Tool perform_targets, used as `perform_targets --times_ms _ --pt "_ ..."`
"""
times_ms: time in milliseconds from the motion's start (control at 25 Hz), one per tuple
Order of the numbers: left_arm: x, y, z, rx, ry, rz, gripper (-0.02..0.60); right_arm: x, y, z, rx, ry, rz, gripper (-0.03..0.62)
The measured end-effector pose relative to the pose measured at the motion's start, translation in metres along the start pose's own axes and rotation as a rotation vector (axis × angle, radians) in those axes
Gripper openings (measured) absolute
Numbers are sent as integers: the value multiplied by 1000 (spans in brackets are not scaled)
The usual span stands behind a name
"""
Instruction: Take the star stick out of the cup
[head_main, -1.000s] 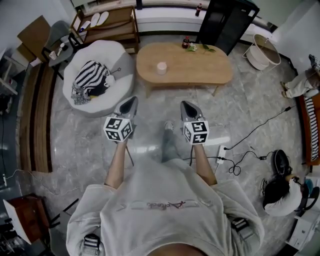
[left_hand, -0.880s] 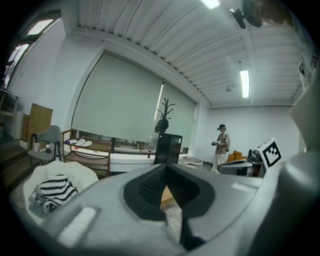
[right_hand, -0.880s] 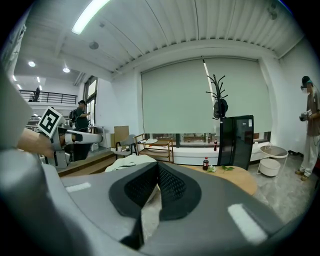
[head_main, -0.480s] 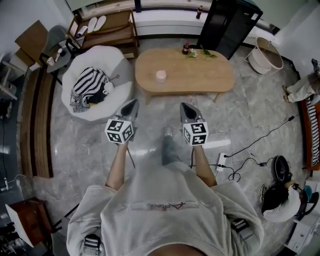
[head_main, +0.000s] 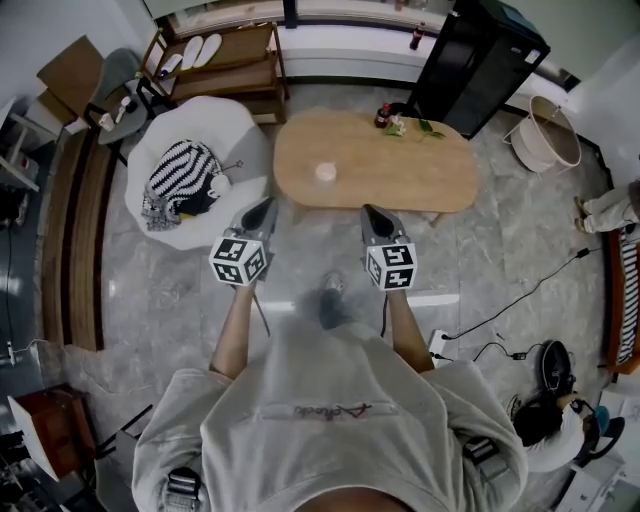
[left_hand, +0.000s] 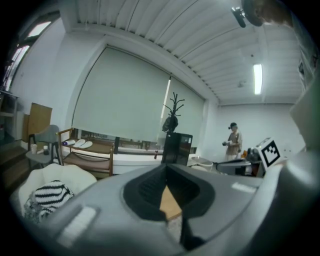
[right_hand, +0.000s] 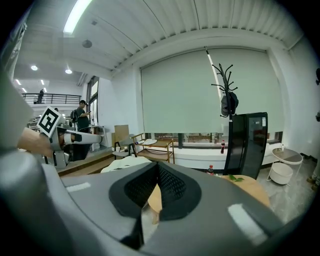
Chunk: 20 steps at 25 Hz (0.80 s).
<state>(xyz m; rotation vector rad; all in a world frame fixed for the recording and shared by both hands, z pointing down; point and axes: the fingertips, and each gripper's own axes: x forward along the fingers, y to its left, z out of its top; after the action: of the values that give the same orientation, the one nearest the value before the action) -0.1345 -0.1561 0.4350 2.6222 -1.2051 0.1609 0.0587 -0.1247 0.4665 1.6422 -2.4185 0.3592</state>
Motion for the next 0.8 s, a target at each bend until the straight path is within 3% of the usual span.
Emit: perform_targets --times_ms 400,800 --pt "99 29 33 4 -18 44 2 74 -74 31 -10 1 53 5" --pt "154 54 44 2 -19 81 1 131 -112 43 -14 7 96 5"
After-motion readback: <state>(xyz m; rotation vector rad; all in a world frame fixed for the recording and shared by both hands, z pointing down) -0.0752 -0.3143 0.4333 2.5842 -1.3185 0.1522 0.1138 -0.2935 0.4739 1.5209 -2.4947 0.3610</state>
